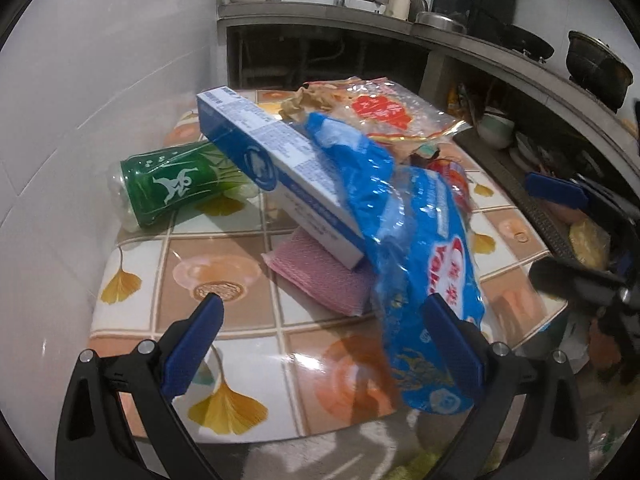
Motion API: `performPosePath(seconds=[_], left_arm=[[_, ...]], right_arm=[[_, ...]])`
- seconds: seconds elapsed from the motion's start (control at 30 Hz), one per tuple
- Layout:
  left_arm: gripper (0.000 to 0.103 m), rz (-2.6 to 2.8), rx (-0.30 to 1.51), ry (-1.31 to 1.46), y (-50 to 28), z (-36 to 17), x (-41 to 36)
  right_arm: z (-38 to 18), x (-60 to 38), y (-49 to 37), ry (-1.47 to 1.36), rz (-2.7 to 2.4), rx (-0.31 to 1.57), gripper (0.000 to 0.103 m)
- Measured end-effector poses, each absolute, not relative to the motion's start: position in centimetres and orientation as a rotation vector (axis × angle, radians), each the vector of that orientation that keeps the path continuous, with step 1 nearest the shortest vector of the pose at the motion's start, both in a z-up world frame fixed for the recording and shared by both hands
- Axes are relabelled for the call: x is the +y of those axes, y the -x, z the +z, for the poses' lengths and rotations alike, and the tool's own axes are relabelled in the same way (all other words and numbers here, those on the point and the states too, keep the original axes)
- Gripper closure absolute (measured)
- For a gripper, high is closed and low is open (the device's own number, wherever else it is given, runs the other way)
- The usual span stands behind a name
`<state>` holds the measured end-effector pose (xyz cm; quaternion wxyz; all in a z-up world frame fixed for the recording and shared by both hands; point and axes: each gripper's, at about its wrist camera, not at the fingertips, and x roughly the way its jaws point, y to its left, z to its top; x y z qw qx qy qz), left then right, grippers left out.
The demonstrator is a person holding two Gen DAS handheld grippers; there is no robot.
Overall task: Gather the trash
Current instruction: 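Reach the right tool to the blue Yakult bag and close on it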
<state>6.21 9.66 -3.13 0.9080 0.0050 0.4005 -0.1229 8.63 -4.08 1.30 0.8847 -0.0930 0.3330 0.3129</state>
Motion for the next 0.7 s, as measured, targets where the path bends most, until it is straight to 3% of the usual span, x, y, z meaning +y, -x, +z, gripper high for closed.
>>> performPosePath(seconds=[0.33, 0.4, 0.7], left_arm=[[0.005, -0.253, 0.844, 0.038, -7.3, -4.1, 11.0], [0.005, -0.251, 0.846, 0.038, -7.6, -4.2, 11.0], [0.005, -0.255, 0.833, 0.048, -7.9, -4.1, 11.3]], right_arm=[[-2.1, -0.7, -11.4, 0.423, 0.796, 0.792, 0.008], [-2.5, -0.3, -11.4, 0.434, 0.811, 0.805, 0.012], [-4.2, -1.0, -11.9, 0.349, 0.8, 0.918, 0.076]])
